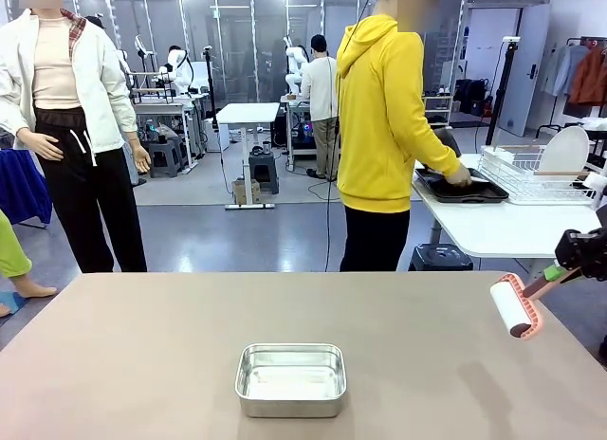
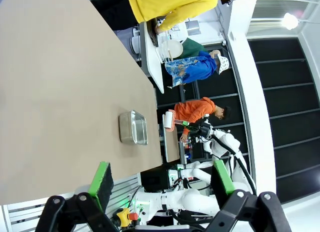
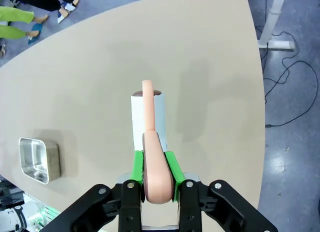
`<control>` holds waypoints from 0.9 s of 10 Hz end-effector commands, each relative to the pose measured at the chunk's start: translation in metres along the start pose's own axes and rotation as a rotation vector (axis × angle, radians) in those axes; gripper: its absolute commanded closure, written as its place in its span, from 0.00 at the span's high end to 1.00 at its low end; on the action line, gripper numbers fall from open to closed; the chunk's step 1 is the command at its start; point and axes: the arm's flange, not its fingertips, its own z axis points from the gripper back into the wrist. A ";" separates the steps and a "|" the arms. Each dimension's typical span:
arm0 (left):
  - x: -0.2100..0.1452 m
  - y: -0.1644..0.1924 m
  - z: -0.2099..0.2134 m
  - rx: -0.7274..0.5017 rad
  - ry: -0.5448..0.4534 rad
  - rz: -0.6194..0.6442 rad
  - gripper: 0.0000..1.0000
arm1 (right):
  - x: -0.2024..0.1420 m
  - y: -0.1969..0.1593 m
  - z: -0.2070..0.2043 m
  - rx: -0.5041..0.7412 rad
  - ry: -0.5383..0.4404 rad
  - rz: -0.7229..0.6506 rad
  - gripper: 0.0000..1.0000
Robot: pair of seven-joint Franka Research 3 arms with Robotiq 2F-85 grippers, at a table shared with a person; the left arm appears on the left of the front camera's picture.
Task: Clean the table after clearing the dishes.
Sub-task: Place the Lint Roller back on top of the Airtight Container.
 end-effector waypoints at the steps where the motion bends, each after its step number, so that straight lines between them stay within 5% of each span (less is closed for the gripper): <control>1: 0.001 -0.002 0.001 -0.013 -0.007 -0.003 1.00 | 0.004 0.001 0.002 -0.001 -0.011 0.019 0.22; 8: 0.001 -0.002 0.001 -0.013 -0.007 -0.003 1.00 | 0.001 0.001 0.001 0.001 -0.002 0.003 0.22; 9: 0.001 -0.002 0.001 -0.013 -0.007 -0.003 1.00 | 0.007 0.061 0.015 0.167 -0.060 0.336 0.22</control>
